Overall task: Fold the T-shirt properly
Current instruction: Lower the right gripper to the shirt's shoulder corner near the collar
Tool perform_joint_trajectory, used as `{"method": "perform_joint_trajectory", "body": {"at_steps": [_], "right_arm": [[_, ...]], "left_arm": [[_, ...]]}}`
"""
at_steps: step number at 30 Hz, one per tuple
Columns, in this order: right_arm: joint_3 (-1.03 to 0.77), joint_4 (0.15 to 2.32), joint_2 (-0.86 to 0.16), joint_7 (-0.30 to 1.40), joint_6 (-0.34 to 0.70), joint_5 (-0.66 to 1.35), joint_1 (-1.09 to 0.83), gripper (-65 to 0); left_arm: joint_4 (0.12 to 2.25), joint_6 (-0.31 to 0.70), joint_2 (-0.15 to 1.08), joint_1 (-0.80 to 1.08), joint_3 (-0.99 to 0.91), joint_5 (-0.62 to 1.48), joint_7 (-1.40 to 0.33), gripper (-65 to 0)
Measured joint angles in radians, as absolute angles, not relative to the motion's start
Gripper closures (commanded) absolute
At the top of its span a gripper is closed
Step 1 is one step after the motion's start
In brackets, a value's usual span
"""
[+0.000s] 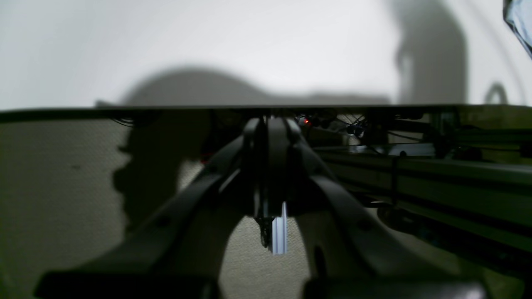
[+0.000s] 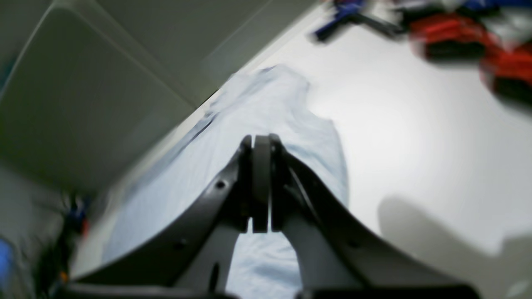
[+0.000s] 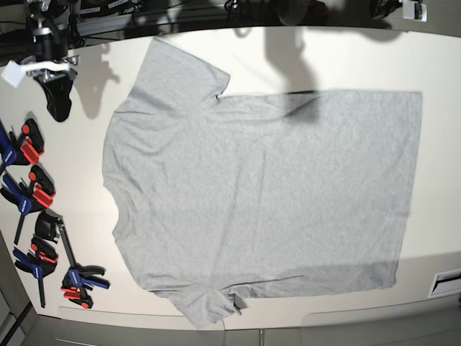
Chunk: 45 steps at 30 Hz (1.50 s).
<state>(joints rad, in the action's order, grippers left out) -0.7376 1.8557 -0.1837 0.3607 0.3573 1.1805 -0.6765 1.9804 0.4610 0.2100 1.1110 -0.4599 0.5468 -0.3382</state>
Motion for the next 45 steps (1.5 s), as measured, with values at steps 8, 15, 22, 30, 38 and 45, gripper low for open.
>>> {"method": "perform_joint_trajectory", "body": {"at_steps": [8, 15, 22, 30, 38, 45], "right_arm": [[-0.76, 1.467, -0.144, 0.455, 0.321, 1.316, -0.563, 0.0], [-0.761, 1.503, -0.133, 0.418, 0.322, 1.168, -0.563, 0.0], [-0.761, 1.565, -0.133, 0.433, 0.322, 1.167, -0.562, 0.0], [-0.761, 1.604, -0.133, 0.463, 0.306, 1.099, -0.543, -34.4], [-0.761, 1.604, -0.117, 0.502, 0.222, 1.017, -0.459, -34.4], [-0.691, 1.604, -0.092, 0.504, 0.212, 0.968, -0.448, -34.4]], "left_arm": [[1.98, 0.461, 0.211, 1.111, -0.46, 0.546, -0.339, -2.7], [1.98, 0.461, 0.213, 1.111, -0.46, 0.546, -0.339, -2.7], [1.98, 0.461, 0.213, 1.111, -0.46, 0.546, -0.341, -2.7], [1.98, 0.461, 0.213, 1.111, -0.46, 0.546, -0.342, -2.7], [1.98, 0.461, 0.213, 1.111, -0.46, 0.547, -0.343, -2.7], [1.98, 0.461, 0.213, 1.111, -0.46, 0.546, -0.345, -2.7]]}}
